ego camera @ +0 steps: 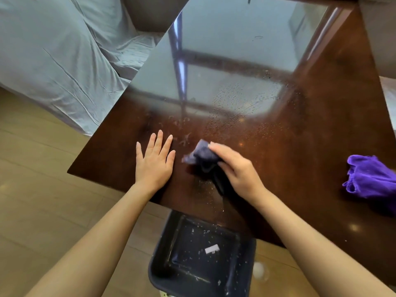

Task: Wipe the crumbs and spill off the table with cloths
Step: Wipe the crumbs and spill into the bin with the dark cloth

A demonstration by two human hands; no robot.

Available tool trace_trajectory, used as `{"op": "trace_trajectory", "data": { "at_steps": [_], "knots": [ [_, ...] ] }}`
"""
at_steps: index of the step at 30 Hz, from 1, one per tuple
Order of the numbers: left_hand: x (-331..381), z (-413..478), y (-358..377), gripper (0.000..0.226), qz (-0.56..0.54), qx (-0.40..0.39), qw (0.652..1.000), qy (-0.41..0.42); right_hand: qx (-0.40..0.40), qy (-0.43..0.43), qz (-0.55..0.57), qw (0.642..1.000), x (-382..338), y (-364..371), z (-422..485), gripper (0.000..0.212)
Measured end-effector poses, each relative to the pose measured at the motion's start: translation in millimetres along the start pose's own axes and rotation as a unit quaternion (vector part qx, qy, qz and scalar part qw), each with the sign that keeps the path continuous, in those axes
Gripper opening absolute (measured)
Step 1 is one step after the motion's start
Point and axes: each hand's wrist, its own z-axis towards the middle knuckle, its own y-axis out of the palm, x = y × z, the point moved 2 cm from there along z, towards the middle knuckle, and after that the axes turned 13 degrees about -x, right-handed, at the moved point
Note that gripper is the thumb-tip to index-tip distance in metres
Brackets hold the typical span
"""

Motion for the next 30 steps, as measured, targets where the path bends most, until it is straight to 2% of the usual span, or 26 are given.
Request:
{"op": "trace_trajectory", "data": {
  "at_steps": [2, 7, 15, 21, 30],
  "knots": [
    [-4, -1, -1, 0.051, 0.004, 0.005, 1.000, 0.001, -0.005, 0.021, 0.004, 1.000, 6, -5, 23, 0.044],
    [-7, -2, -1, 0.051, 0.014, 0.000, 1.000, 0.008, -0.117, 0.033, -0.096, 0.988, 16, 9, 52, 0.047],
    [-9, -1, 1, 0.052, 0.024, 0.000, 1.000, 0.012, -0.170, 0.004, -0.160, 0.972, -7, 27, -10, 0.053],
    [-9, -1, 2, 0.052, 0.015, 0.000, 1.000, 0.017, -0.151, 0.013, -0.161, 0.975, -30, 49, -74, 0.054],
    [-9, -1, 2, 0.053, 0.016, -0.005, 1.000, 0.017, -0.050, 0.024, -0.146, 0.988, -56, 105, -138, 0.060]
  ]
}}
